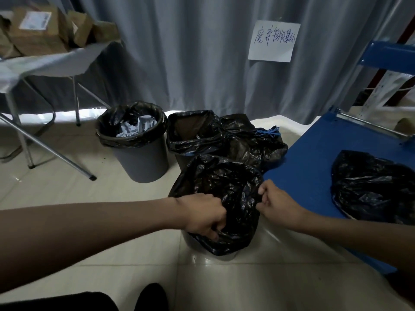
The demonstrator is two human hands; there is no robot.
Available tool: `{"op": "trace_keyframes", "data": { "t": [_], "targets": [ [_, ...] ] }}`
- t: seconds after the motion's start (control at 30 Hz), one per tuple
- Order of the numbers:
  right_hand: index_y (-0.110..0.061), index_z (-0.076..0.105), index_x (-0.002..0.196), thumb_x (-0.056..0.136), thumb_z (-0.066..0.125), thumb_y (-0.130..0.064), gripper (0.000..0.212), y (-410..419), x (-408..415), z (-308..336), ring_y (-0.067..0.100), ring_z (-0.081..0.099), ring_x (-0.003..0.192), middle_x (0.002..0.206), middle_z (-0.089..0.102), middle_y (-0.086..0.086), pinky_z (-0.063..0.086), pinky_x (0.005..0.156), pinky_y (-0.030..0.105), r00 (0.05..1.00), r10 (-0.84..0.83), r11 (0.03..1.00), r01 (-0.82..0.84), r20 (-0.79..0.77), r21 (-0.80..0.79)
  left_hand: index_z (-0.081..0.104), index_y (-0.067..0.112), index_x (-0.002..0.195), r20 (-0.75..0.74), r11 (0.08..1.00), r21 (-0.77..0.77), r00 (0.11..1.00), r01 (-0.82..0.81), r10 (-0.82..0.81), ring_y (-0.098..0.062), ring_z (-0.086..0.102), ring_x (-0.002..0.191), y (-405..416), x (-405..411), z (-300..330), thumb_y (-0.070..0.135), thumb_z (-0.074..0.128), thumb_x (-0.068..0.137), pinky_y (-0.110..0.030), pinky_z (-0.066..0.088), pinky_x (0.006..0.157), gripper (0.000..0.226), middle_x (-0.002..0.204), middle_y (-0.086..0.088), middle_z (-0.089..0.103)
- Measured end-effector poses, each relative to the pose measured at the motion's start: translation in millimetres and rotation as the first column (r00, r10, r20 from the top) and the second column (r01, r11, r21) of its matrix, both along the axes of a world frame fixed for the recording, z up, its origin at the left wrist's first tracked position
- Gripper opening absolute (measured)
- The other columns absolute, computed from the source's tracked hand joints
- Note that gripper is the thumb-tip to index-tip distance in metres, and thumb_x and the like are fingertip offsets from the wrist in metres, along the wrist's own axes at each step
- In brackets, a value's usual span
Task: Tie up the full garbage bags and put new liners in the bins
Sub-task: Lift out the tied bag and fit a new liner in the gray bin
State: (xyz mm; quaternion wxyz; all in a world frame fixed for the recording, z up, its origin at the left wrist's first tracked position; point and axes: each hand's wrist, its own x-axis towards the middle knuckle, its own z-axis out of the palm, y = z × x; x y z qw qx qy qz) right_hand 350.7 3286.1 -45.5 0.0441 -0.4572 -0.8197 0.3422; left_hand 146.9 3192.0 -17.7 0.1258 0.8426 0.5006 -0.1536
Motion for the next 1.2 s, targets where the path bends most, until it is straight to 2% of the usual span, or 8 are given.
{"op": "trace_keyframes", "data": {
  "t": [0.23,0.4,0.67,0.73,0.8,0.9,1.07,1.2],
  "targets": [
    [-0.015,0.026,0.148,0.094,0.059,-0.009,0.064,-16,12,-1,0.016,0.065,0.078,0.097,0.058,-0.001,0.059,0.075,0.033,0.99,-0.126,0.969,0.111,-0.054,-0.222,0.055,0.023,0.111,0.119,0.975,0.173,0.985,-0.141,0.121,-0.024,0.061,0.095,-10,19,-11,0.035,0.061,0.092,-0.034,0.043,0.07,0.024,0.111,0.003,0.062],
    [-0.017,0.023,0.154,0.095,0.058,-0.005,0.069,-19,1,6,0.009,0.062,0.069,0.097,0.052,-0.011,0.048,0.052,0.014,0.983,-0.142,0.956,0.107,-0.112,-0.273,0.045,0.025,0.127,0.099,0.922,0.36,0.988,-0.144,0.115,-0.025,0.06,0.097,-28,24,-14,0.023,0.048,0.098,-0.035,0.032,0.062,0.029,0.114,0.002,0.056],
    [-0.019,0.018,0.156,0.096,0.058,-0.006,0.073,-28,-50,10,0.008,0.061,0.073,0.106,0.048,-0.02,0.055,0.057,0.017,0.994,-0.013,0.965,-0.016,-0.108,-0.261,0.063,0.027,0.116,-0.024,0.839,0.538,0.993,-0.084,0.114,-0.011,0.058,0.071,-68,-8,-34,0.016,0.032,0.08,-0.024,0.03,0.039,0.049,0.092,0.008,0.057],
    [-0.022,0.019,0.156,0.094,0.062,-0.01,0.076,-33,-63,3,0.015,0.063,0.092,0.134,0.047,-0.007,0.06,0.064,0.027,0.993,0.055,0.971,-0.078,-0.108,-0.225,0.057,0.023,0.131,0.001,0.806,0.577,0.987,-0.132,0.16,-0.011,0.057,0.08,-82,-19,-49,0.015,0.033,0.078,-0.022,0.045,0.047,0.059,0.102,0.006,0.058],
    [-0.029,0.024,0.153,0.092,0.064,-0.013,0.074,-40,-76,-7,0.018,0.061,0.098,0.142,0.043,-0.002,0.06,0.063,0.031,0.984,0.127,0.966,-0.152,-0.128,-0.21,0.049,0.021,0.141,0.068,0.787,0.57,0.967,-0.239,0.244,-0.015,0.061,0.1,-96,-27,-65,0.019,0.038,0.086,-0.025,0.056,0.076,0.056,0.124,0.002,0.059],
    [-0.033,0.028,0.149,0.092,0.062,-0.025,0.067,-51,-102,-19,0.014,0.055,0.096,0.139,0.047,-0.002,0.05,0.072,0.025,0.974,0.182,0.957,-0.207,-0.138,-0.201,0.041,0.025,0.148,0.186,0.686,0.473,0.824,-0.553,0.535,-0.017,0.052,0.13,-115,-41,-82,0.047,0.033,0.102,-0.033,0.038,0.111,0.052,0.149,0.002,0.046],
    [-0.02,0.026,0.153,0.095,0.059,-0.024,0.067,-73,-166,-24,0.019,0.037,0.14,0.15,0.037,0.0,0.032,0.115,0.031,0.976,0.153,0.982,-0.168,-0.155,-0.084,0.034,0.029,0.151,0.276,0.432,0.39,0.55,-0.814,0.788,-0.019,0.036,0.143,-131,-76,-90,0.063,0.006,0.099,-0.036,0.011,0.116,0.068,0.155,0.003,0.037],
    [-0.012,0.012,0.157,0.1,0.049,-0.015,0.068,-100,-221,-20,0.021,0.022,0.148,0.16,0.02,0.006,0.019,0.117,0.026,0.981,0.123,0.989,-0.134,-0.149,-0.065,0.02,0.035,0.155,0.326,0.298,0.388,0.432,-0.872,0.841,-0.016,0.015,0.151,-144,-103,-90,0.07,-0.022,0.083,-0.035,-0.001,0.12,0.091,0.162,0.006,0.019]
  ]
}}
